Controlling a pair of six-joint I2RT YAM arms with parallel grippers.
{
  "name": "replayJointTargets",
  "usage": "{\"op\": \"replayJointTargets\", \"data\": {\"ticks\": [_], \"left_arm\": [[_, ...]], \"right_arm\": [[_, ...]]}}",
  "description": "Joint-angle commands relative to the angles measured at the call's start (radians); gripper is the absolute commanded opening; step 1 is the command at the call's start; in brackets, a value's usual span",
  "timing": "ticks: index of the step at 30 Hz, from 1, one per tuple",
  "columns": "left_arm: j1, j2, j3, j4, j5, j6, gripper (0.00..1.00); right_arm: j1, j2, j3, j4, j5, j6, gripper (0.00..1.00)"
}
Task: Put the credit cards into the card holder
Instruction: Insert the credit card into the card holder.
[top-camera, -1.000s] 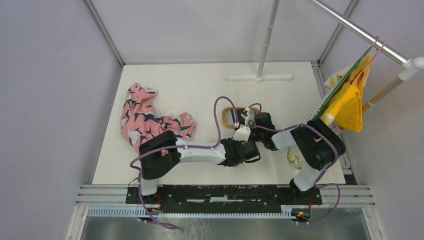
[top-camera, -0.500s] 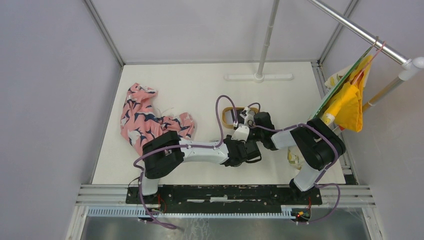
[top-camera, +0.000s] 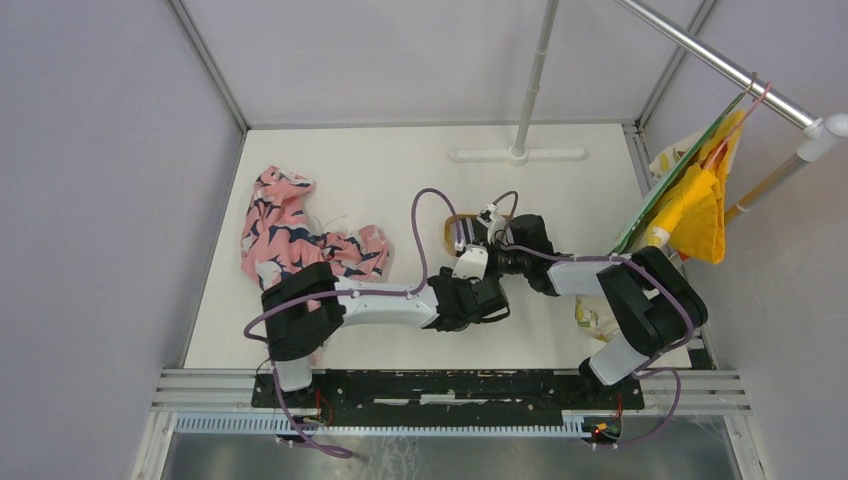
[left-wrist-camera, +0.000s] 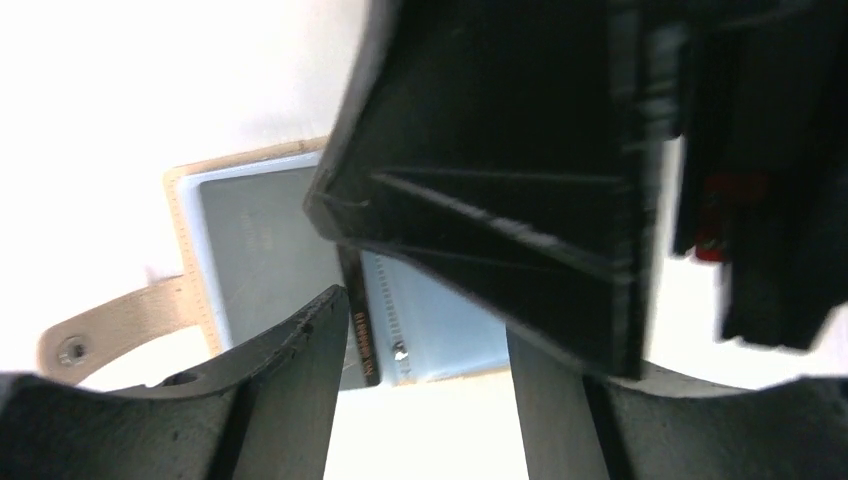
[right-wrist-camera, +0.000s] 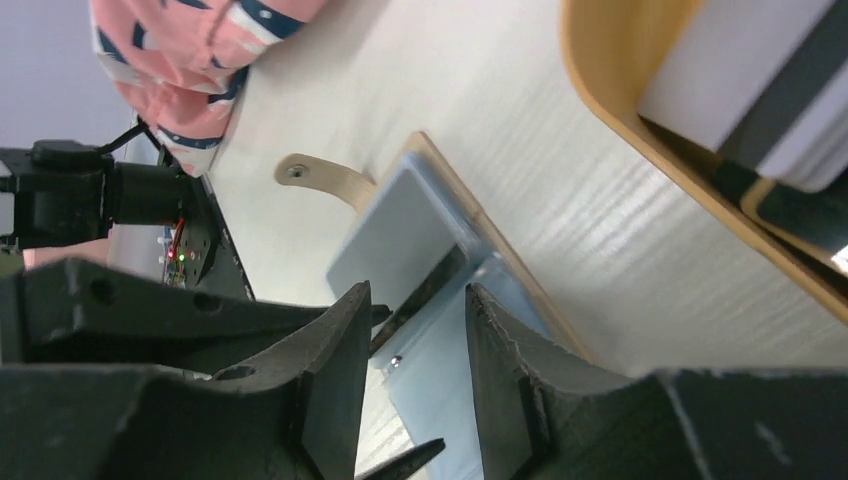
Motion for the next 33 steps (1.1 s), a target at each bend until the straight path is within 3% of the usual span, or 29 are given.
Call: {"op": "replayJointTargets", "data": {"ticks": [1, 5, 9, 14, 18, 23, 33], "left_arm": [[0.026, -0.178, -0.090, 0.132, 0.046, 0.104, 0.67], [0.026, -0.337, -0.233, 0.222, 0.078, 0.190, 0.76], [0.036, -0.527, -0.396, 0.291, 0.064, 0.239, 0.90], [0.112, -0.673, -0.515, 0.318, 0.105, 0.265, 0.92], [0.251, -0.740, -0.599, 0.391, 0.241, 0.272, 0.92], [0.386, -0.782, -0.695, 0.483, 0.412, 0.235, 0.91], [0.421, -0.693, -0.726, 0.571, 0.470, 0.208, 0.81]], "right_arm": [[0.004, -0.089, 0.051, -0.066, -0.059, -0.195, 0.45], [0.002, -0.147, 0.096, -0.192, -0.138, -0.453, 0.45], [-0.003, -0.195, 0.186, -0.462, -0.174, -0.864, 0.43], [-0.003, -0.270, 0.122, -0.583, -0.213, -1.221, 0.41], [-0.002, -0.277, 0.034, -0.624, -0.242, -1.466, 0.39], [0.022, -0.216, 0.054, -0.627, -0.138, -1.460, 0.35], [0.087, -0.130, 0.088, -0.620, 0.079, -1.410, 0.26]]}}
